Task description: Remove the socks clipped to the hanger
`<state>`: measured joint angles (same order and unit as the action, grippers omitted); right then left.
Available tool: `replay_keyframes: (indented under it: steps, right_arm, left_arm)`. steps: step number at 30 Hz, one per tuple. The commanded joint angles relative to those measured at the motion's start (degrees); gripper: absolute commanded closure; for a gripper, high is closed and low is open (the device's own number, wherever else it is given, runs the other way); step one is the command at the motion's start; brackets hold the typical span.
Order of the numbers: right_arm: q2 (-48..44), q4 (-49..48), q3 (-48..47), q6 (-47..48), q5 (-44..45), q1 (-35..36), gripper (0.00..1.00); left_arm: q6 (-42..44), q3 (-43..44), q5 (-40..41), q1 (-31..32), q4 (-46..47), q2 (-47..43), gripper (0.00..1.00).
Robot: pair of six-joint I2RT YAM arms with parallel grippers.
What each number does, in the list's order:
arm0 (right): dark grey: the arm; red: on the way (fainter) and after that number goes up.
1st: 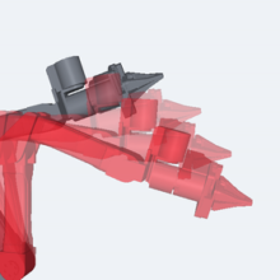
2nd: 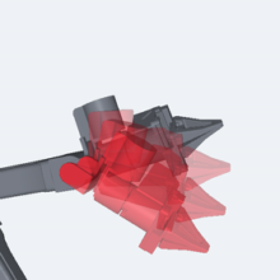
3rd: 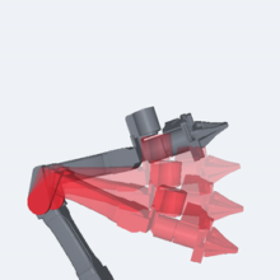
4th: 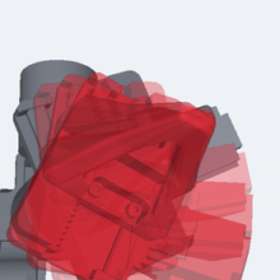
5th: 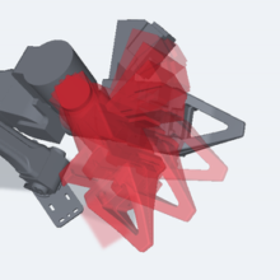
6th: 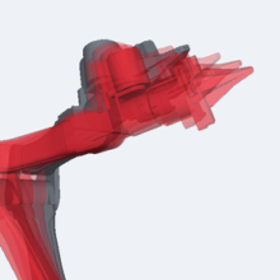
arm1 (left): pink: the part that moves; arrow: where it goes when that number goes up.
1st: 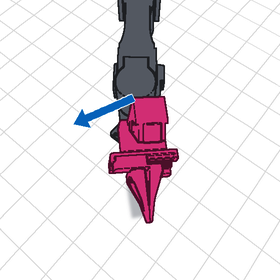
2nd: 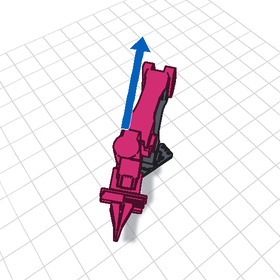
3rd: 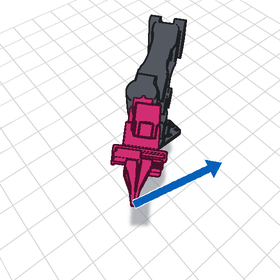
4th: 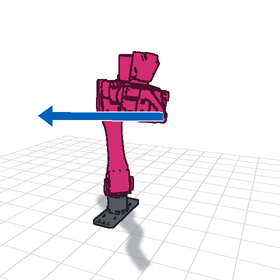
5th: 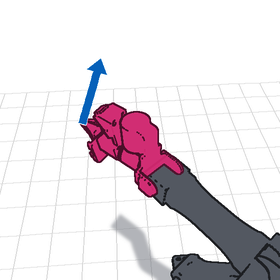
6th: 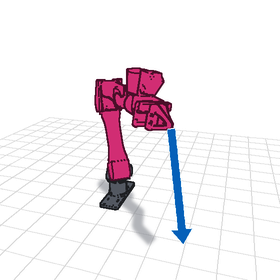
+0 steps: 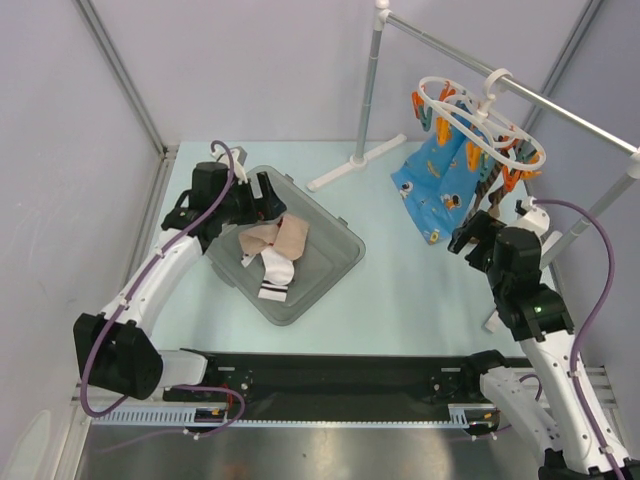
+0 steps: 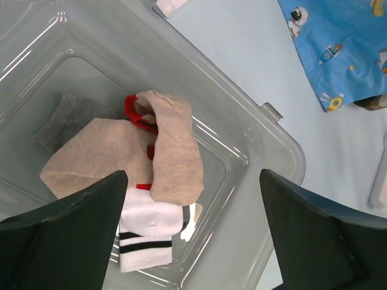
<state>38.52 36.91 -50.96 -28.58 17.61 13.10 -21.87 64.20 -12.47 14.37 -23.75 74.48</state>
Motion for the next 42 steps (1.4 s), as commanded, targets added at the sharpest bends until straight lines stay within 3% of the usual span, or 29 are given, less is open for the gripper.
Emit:
replay_keyframes:
  steps: [1,9,13,16,19,22,27,33,36,37,39,40,42]
  right_arm:
    - [-0.21,-7.88,5.23,-2.18,2.51,-0.18,0.04]
    - [10.51,-23.1,8.16,0.19,8.67,-3.6,0.05]
    - [15.96,-31.35,10.08,-0.34,3.5,-12.64,0.15]
    - [18.07,-40.58,13.34,0.54,4.18,-14.33,0.3]
    - [19.83,-45.6,14.75,0.54,3.76,-14.86,0.37]
    - [22.03,-48.67,15.71,1.15,3.31,-15.21,0.4]
    - [26.76,-63.07,19.84,5.63,0.15,-16.61,0.47]
    - [32.23,-65.38,18.61,7.31,0.5,-17.76,0.53]
    - [32.23,-65.91,18.79,7.13,0.15,-17.94,0.69]
    - [31.97,-65.74,18.88,7.22,-0.55,-17.94,0.81]
    - [30.47,-65.91,19.49,7.39,-1.95,-17.94,0.95]
    - [29.95,-65.39,19.67,7.4,-1.96,-17.85,1.0]
    - [28.11,-63.02,19.41,6.61,-1.35,-17.41,1.0]
  left_arm:
    - [0.51,-0.4,-1.5,-0.13,1.16,-2.14,0.03]
    - [2.36,-1.71,-9.58,-0.13,3.53,-3.81,0.02]
    - [2.88,-2.51,-13.63,-0.13,4.32,-4.25,0.03]
    - [2.71,-2.59,-14.95,-0.13,4.93,-5.04,0.03]
    - [2.1,-3.12,-15.83,-0.13,6.16,-6.1,0.03]
    - [1.65,-3.47,-16.45,-0.13,6.96,-6.54,0.03]
    - [1.48,-3.74,-16.71,-0.13,7.49,-6.45,0.03]
    - [1.04,-3.91,-17.85,-0.13,7.84,-6.54,0.04]
    - [1.3,-4.09,-17.94,-0.04,7.93,-7.24,0.06]
    - [1.21,-4.17,-17.94,-0.04,8.1,-7.24,0.06]
    - [0.95,-4.35,-18.2,0.04,8.45,-7.42,0.07]
    - [0.51,-4.53,-18.29,0.13,8.89,-7.42,0.08]
    - [-0.01,-4.7,-18.82,0.66,9.16,-7.24,0.1]
